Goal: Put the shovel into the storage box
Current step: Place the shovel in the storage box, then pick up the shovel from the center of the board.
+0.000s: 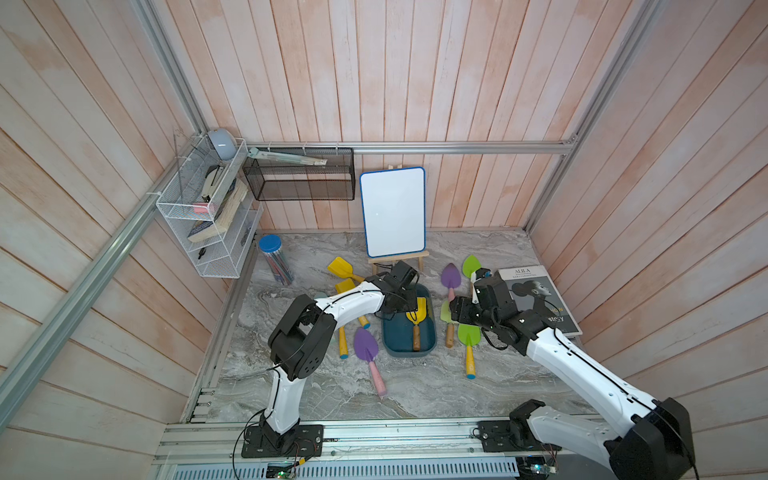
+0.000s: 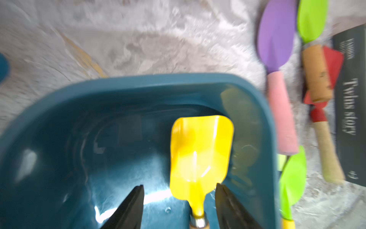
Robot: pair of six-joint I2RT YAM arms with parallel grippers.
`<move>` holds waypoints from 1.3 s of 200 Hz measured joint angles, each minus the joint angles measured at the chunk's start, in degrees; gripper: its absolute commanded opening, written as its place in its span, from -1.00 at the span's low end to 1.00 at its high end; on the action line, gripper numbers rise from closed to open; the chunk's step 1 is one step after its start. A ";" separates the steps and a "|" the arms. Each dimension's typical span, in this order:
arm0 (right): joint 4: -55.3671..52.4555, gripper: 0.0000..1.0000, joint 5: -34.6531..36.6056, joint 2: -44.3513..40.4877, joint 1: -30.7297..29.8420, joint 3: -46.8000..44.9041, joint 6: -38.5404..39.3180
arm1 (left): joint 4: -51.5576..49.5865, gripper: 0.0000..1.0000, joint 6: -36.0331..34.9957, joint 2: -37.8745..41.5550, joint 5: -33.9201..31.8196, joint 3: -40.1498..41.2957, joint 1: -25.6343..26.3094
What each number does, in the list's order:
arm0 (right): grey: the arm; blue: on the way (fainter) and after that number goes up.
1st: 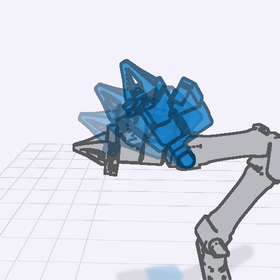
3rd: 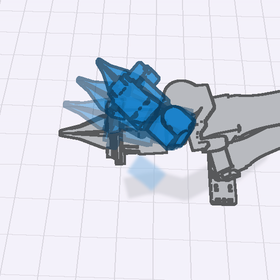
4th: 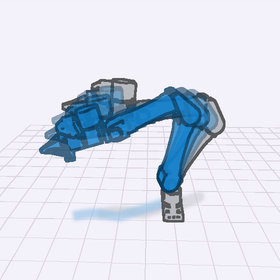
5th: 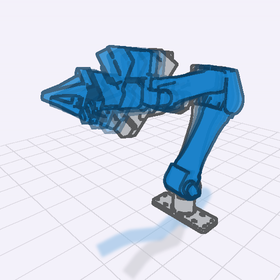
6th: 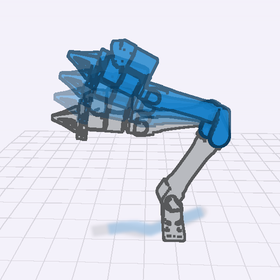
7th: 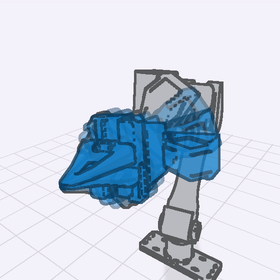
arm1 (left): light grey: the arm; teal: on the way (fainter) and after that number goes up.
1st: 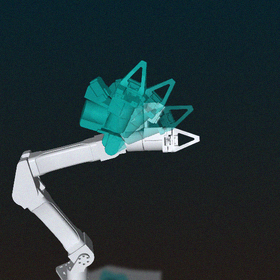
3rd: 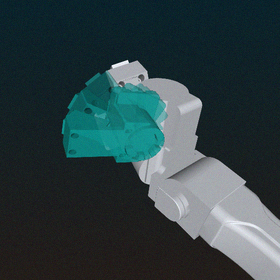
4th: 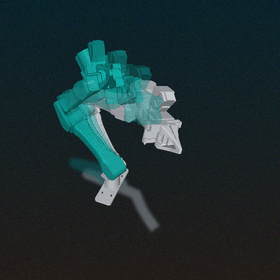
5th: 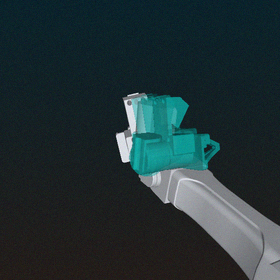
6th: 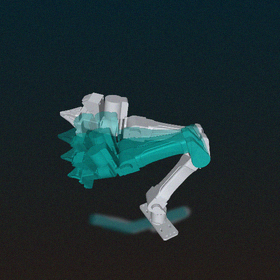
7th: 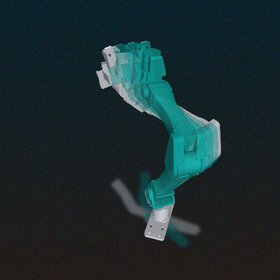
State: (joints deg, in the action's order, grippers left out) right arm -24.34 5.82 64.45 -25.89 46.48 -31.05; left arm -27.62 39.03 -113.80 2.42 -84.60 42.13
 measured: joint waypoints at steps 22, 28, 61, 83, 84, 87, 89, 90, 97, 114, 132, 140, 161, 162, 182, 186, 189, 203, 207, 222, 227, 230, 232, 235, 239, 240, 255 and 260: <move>1.73 0.40 -1.49 4.57 4.00 0.07 1.66 | 0.04 0.42 -0.55 3.19 -0.22 0.04 0.04; 2.19 0.40 -1.92 6.23 4.57 0.20 2.19 | 0.13 0.45 -0.66 3.91 -0.28 0.09 0.04; 3.50 0.40 -3.89 16.46 6.86 3.39 4.42 | 1.81 0.52 -1.25 8.04 -0.33 1.46 0.04; 4.02 0.38 -4.48 23.34 7.93 7.98 5.75 | 3.08 0.53 -1.57 9.55 -0.31 2.89 0.04; 4.04 0.38 -4.50 23.71 7.98 8.28 5.81 | 3.17 0.53 -1.57 9.60 -0.26 2.99 0.04; 4.20 0.38 -4.48 24.30 8.02 8.76 5.86 | 3.26 0.53 -1.62 9.68 -0.31 3.15 0.04; 4.28 0.37 -4.48 24.94 8.09 9.22 5.92 | 3.32 0.53 -1.68 9.77 -0.28 3.30 0.04; 4.31 0.37 -4.50 25.11 8.11 9.38 5.95 | 3.34 0.53 -1.68 9.79 -0.28 3.37 0.04; 4.63 0.36 -4.50 26.75 8.22 10.67 6.21 | 3.65 0.54 -1.81 9.99 -0.28 3.89 0.04; 5.07 0.34 -4.66 30.23 8.33 13.64 6.73 | 3.67 0.55 -2.08 10.10 -0.31 4.57 0.04; 5.14 0.30 -4.70 33.35 8.33 16.33 7.08 | 3.69 0.56 -2.47 10.10 -0.31 4.66 0.04; 5.14 0.28 -4.66 34.53 8.31 17.25 7.10 | 3.87 0.56 -2.62 10.16 -0.33 4.66 0.04; 5.14 0.25 -4.37 37.29 8.31 18.88 7.10 | 4.28 0.56 -2.89 10.40 -0.28 4.68 0.04; 5.14 0.24 -4.35 37.40 8.31 18.93 7.13 | 4.31 0.56 -2.89 10.40 -0.28 4.70 0.04; 5.05 0.20 -4.17 39.63 8.31 19.71 7.17 | 4.72 0.57 -3.06 10.58 -0.24 4.70 0.04; 5.07 0.19 -4.15 40.11 8.31 19.85 7.10 | 4.76 0.57 -3.06 10.58 -0.20 4.70 0.04; 5.05 0.18 -4.17 40.50 8.31 19.96 7.13 | 4.79 0.57 -3.08 10.58 -0.17 4.70 0.02; 5.01 0.14 -4.15 41.79 8.31 20.28 7.13 | 5.03 0.57 -3.15 10.60 -0.07 4.85 0.02; 5.03 0.12 -4.15 42.21 8.31 20.37 7.10 | 5.05 0.57 -3.26 10.60 -0.04 4.92 -0.02; 5.03 0.07 -4.15 43.28 8.31 20.65 7.15 | 5.07 0.57 -3.30 10.62 0.11 5.01 -0.02; 5.07 0.05 -4.15 43.52 8.31 20.72 7.08 | 5.09 0.57 -3.32 10.62 0.13 5.03 -0.04; 5.05 0.04 -4.15 43.65 8.31 20.74 7.13 | 5.09 0.57 -3.32 10.62 0.13 5.03 -0.09; 5.05 0.02 -4.15 43.76 8.31 20.74 7.04 | 5.11 0.57 -3.34 10.62 0.13 5.03 -0.11; 5.05 -0.01 -4.15 43.89 8.31 20.74 7.13 | 5.14 0.57 -3.37 10.62 0.13 5.03 -0.13; 5.05 -0.03 -4.15 44.02 8.31 20.76 7.04 | 5.16 0.57 -3.43 10.62 0.13 5.03 -0.13; 5.05 -0.04 -4.15 44.04 8.31 20.76 6.99 | 5.16 0.57 -3.43 10.62 0.13 5.03 -0.11; 5.07 -0.16 -4.04 44.30 8.31 20.92 7.02 | 5.16 0.57 -3.48 10.62 0.13 5.03 -0.13; 5.09 -0.21 -4.00 44.30 8.31 20.98 6.84 | 5.16 0.57 -3.48 10.62 0.13 5.03 -0.15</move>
State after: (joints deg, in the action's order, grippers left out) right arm -19.25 1.83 108.75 -17.58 67.46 -24.21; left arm -22.46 35.55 -103.18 2.55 -79.57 41.98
